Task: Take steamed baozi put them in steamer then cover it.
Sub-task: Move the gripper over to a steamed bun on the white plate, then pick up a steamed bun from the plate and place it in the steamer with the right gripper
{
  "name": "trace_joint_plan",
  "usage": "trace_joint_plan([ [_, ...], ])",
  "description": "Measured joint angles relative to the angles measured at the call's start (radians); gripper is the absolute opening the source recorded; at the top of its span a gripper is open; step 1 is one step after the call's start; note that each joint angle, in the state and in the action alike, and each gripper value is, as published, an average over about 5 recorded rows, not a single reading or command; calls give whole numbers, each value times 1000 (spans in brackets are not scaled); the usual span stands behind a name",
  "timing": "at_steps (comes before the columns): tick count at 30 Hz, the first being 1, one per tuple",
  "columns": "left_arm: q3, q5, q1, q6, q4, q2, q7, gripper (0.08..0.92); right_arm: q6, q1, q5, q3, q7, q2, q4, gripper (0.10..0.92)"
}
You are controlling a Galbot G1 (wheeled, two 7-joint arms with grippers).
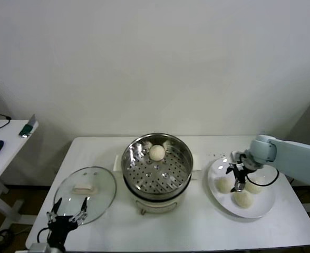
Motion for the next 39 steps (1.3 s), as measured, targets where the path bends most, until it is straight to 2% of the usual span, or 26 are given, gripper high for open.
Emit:
trace_joint_plan([
  [6, -1, 0, -3, 0, 0, 0, 0, 823, -3, -30, -11, 28, 0, 13, -16, 812],
  [18, 0, -1, -7, 1, -1, 0, -1, 823, -5, -14, -9, 28, -15, 6, -12, 691],
  [29, 3, -3, -14, 7, -5, -5, -1, 823, 1, 86, 28, -27, -35, -3, 21, 679],
  [39, 8, -6, -20, 8, -6, -4, -3, 823, 13, 418, 173, -218, -90, 49, 101, 679],
])
